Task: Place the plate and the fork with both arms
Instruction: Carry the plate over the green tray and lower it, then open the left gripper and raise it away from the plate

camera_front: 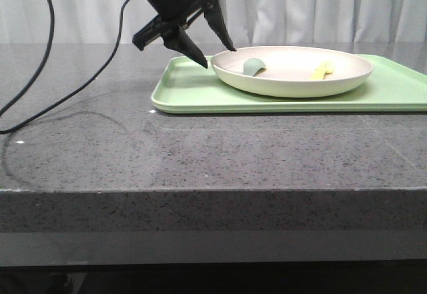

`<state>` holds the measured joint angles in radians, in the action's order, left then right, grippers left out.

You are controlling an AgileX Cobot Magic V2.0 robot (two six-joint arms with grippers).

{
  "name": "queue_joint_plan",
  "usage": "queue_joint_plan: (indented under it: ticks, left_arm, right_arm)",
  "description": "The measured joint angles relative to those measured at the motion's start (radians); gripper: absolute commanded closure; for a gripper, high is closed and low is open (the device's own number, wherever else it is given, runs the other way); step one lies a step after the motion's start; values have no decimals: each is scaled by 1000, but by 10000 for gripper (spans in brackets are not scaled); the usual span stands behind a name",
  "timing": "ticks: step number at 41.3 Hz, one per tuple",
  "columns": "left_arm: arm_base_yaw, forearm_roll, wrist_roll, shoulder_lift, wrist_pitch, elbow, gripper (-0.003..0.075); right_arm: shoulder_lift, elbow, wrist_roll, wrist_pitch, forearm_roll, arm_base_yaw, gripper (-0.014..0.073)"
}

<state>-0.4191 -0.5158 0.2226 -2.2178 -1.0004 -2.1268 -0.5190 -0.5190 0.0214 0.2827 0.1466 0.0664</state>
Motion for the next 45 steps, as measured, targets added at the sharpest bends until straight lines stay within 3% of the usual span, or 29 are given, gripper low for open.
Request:
queue_joint_plan:
  ticks: [9, 19, 30, 40, 45]
  left_arm:
    - [46, 25, -45, 6, -180, -139, 378]
    - [53, 35, -93, 14, -246, -194, 737]
    - [22, 60, -175, 76, -249, -128, 738]
    - [11, 297, -189, 315, -245, 192, 738]
    - [34, 345, -189, 474, -168, 392, 738]
  right_arm:
    - [0, 0, 0, 0, 0, 0, 32]
    - [0, 0, 0, 0, 0, 0, 32]
    - [0, 0, 0, 0, 0, 0, 32]
    - [0, 0, 0, 0, 0, 0, 32]
    - [0, 0, 0, 0, 0, 0, 32]
